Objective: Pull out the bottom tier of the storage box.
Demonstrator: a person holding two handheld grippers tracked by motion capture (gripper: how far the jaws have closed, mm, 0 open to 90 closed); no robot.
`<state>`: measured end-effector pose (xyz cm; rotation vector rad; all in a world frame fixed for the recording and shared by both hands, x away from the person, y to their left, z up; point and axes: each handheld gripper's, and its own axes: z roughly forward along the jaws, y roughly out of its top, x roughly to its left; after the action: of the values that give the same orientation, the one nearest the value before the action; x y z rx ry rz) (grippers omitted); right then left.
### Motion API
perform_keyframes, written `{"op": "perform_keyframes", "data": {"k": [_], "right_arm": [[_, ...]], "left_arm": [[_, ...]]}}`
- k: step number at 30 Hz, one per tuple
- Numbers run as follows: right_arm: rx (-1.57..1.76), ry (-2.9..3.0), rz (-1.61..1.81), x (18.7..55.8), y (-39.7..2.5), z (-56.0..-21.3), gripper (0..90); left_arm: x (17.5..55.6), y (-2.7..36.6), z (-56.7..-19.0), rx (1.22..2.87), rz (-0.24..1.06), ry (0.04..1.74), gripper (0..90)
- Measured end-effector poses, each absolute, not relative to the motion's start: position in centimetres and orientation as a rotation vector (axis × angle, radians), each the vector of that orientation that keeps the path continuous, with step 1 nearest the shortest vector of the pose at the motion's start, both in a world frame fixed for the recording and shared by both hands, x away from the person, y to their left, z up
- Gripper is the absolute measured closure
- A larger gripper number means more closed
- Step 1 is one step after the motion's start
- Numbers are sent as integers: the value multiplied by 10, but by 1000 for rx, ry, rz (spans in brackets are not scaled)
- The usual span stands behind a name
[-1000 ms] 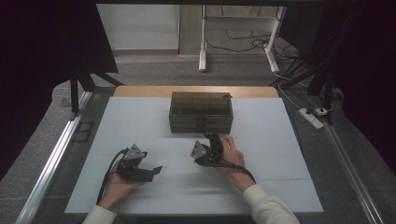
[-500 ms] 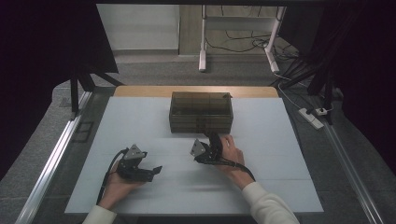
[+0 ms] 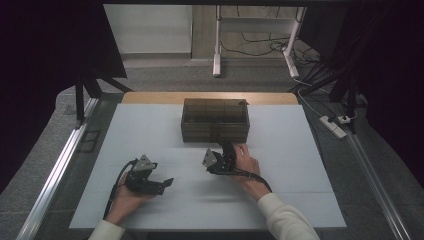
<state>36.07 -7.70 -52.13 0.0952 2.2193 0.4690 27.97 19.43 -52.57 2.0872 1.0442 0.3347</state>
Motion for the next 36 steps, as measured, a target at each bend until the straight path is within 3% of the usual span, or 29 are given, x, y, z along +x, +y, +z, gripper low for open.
{"op": "perform_keyframes", "data": {"k": [36], "right_arm": [[55,2186,417,375,-73,-527,416]], "left_arm": [[279,195,-526,2091,337,1043,143]]}}
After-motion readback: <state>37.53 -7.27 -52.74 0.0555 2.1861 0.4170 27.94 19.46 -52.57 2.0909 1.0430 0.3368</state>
